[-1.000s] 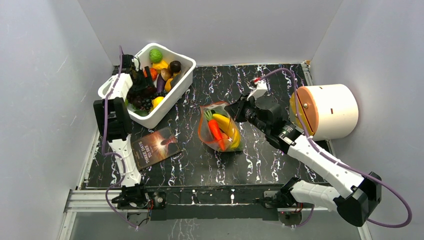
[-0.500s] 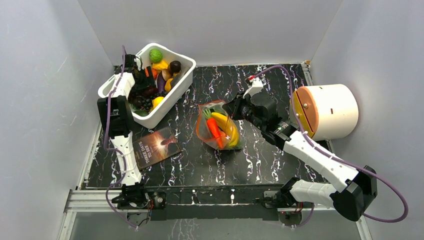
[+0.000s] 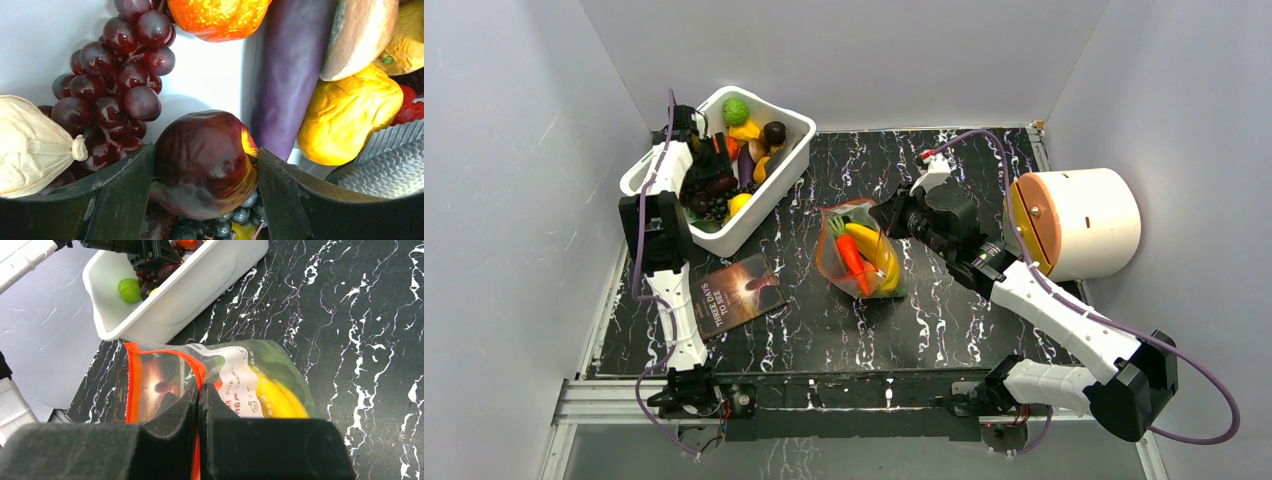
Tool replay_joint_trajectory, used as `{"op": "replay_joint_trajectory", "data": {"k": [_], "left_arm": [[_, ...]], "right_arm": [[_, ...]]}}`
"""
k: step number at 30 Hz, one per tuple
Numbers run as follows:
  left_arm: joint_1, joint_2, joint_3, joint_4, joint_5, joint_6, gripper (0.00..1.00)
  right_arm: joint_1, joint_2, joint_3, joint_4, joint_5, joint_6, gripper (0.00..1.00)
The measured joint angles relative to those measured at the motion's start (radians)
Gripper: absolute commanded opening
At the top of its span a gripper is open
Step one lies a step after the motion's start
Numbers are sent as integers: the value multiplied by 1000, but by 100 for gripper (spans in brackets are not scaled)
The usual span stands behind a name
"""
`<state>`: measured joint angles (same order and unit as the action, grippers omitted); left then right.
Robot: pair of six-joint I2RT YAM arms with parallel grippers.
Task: Place the food in the zip-top bag and seal the zipper
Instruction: Pick up the fake fruit from the bin, then place the fake fruit in the zipper food storage bag.
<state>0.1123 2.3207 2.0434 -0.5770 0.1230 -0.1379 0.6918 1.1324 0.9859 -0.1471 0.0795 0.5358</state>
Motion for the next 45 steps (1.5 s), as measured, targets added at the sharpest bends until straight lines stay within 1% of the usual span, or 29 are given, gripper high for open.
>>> {"op": "replay_joint_trajectory", "data": {"k": [4,10,14,20,24,30,35,41,45], "left_arm": [[1,-2,10,-15,0,0,43],[1,-27,10,-28,-13,7,42],[1,-78,7,-27,-16,6,41],[1,-198,-25,-11,0,-5,41],[0,-282,-90,5,40,-23,41],[-10,-399,-231,33,125,-62,42],[-19,-505,-351,57,216,-91,43],[-33,-634,-467,93,332,-127,43],[-66,-717,-540,135,412,-179,44]], "right_arm": [[0,0,0,0,0,-3,0],[0,0,0,0,0,-6,0],[0,0,0,0,0,-9,0],[0,1,0,0,4,-11,0],[0,13,0,9,7,-12,0],[0,49,0,41,8,-11,0],[0,71,4,64,7,-6,0],[0,141,26,98,3,32,0],[0,171,27,127,0,55,0]]}}
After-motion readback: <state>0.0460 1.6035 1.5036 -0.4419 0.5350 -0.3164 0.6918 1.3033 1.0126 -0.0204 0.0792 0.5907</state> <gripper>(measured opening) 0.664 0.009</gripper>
